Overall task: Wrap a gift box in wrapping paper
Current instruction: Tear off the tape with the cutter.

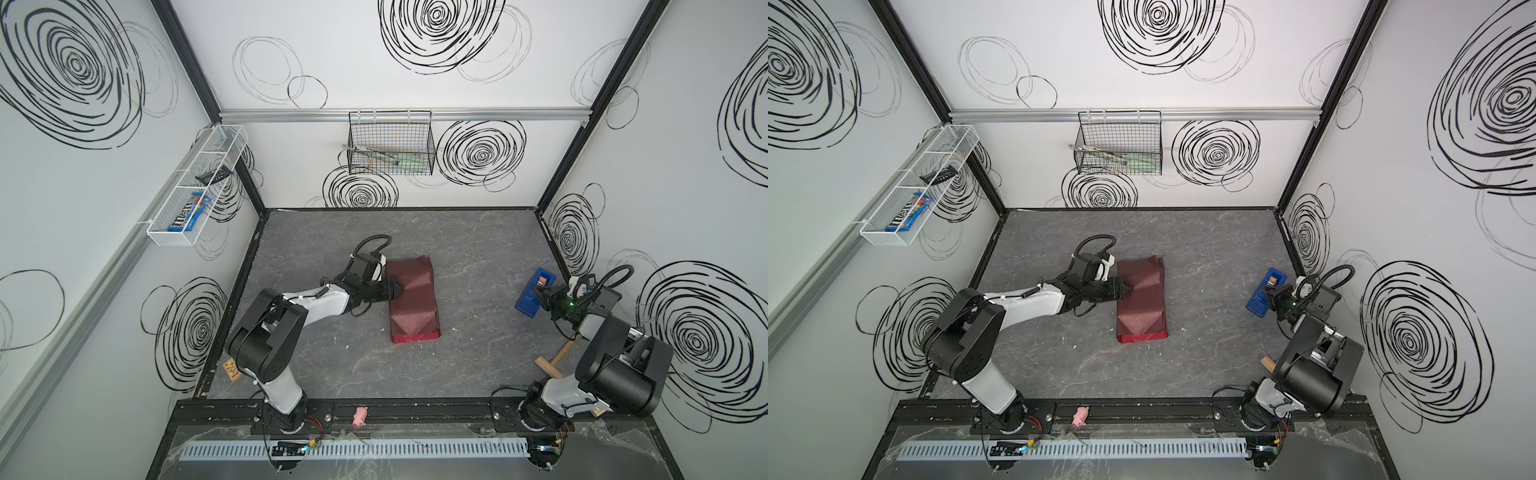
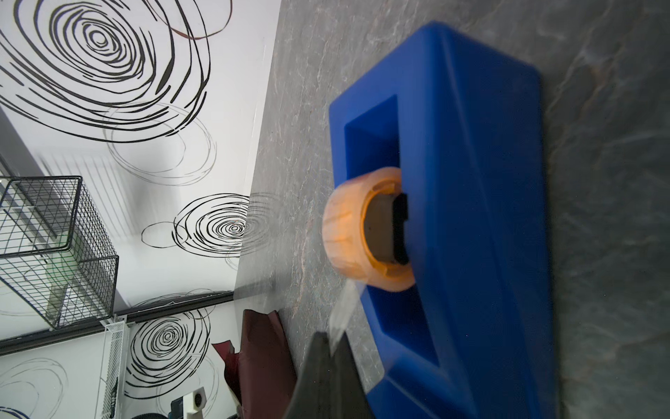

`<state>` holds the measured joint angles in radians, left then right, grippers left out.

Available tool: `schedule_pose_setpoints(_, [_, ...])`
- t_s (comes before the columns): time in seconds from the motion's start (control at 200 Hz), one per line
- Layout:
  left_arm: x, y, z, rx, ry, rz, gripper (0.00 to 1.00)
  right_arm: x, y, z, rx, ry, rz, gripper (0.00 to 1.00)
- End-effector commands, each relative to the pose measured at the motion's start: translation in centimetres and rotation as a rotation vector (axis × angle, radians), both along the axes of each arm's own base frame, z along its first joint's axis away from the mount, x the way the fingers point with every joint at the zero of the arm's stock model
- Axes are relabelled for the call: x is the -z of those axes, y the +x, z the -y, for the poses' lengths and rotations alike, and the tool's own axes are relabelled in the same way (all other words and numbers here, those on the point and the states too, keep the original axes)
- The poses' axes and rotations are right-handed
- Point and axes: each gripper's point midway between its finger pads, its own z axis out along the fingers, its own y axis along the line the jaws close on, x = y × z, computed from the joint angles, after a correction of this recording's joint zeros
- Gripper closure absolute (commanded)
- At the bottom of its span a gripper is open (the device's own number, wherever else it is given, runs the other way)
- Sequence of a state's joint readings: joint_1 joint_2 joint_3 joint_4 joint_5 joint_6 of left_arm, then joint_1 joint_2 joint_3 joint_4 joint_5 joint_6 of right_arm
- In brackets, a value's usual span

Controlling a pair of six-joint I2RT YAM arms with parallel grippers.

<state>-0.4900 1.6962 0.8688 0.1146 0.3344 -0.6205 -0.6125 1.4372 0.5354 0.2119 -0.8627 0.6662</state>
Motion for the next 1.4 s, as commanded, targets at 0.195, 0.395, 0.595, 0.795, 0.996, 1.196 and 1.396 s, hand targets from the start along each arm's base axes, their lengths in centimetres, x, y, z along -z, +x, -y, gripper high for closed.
schedule_pose_setpoints(0.195, [3.5, -1.5, -2.3, -0.043, 0.104, -0.092, 0.35, -2.2, -2.0, -2.5, -0.047, 0.060, 0.028, 1.00])
schedule_pose_setpoints(0.395, [3.2, -1.4, -2.5, -0.048, 0.105, -0.083, 0.34, -3.5, -2.5, -3.1, -0.062, 0.051, 0.057, 1.00])
schedule_pose_setpoints(0.595, [3.3, -1.5, -2.5, -0.049, 0.102, -0.085, 0.34, -2.7, -3.3, -3.3, -0.053, 0.053, 0.020, 1.00])
schedule_pose_setpoints(0.795, [3.3, -1.6, -2.4, -0.046, 0.096, -0.086, 0.34, 0.4, -5.1, -3.7, 0.000, 0.063, -0.078, 1.00])
schedule_pose_setpoints(0.996, [3.4, -1.6, -2.5, -0.047, 0.098, -0.085, 0.34, 2.0, -6.4, -3.2, 0.069, 0.028, -0.144, 1.00])
schedule_pose_setpoints(1.196, [3.4, -1.6, -2.4, -0.048, 0.095, -0.087, 0.34, 3.2, -7.0, -2.1, 0.140, -0.023, -0.179, 1.00])
schedule_pose_setpoints(1.396, [3.3, -1.5, -2.6, -0.052, 0.098, -0.085, 0.34, 4.5, -6.2, -0.9, 0.167, -0.035, -0.207, 1.00])
